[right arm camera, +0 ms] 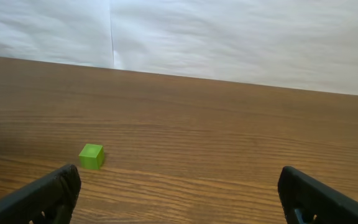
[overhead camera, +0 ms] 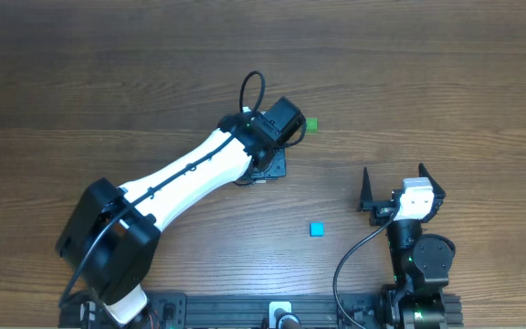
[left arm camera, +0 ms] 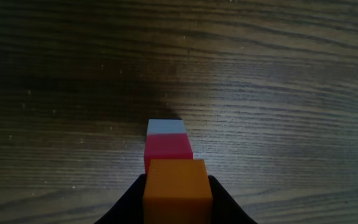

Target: Stack Cubes

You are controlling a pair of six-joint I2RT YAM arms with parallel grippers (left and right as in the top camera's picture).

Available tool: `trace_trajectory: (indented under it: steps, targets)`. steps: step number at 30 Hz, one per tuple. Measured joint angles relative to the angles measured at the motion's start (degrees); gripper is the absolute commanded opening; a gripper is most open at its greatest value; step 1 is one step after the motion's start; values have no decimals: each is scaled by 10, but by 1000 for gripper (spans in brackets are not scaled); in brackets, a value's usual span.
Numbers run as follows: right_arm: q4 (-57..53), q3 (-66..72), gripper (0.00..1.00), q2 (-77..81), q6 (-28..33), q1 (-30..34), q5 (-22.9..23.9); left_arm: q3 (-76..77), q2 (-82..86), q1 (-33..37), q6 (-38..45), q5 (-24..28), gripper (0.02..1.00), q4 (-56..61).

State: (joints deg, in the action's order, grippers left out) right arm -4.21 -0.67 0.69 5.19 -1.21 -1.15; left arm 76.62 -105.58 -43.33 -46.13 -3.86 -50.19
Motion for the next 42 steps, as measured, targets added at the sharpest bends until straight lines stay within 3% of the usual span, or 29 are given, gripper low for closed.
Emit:
trace_trajectory:
  steps: [19,42]
  targets:
    - [0,0,991,0,-1,0,0,0,-10,0,0,-7,51,1]
    - [0,0,993,0,0,0,0,2,-12,0,-2,-7,334,-1]
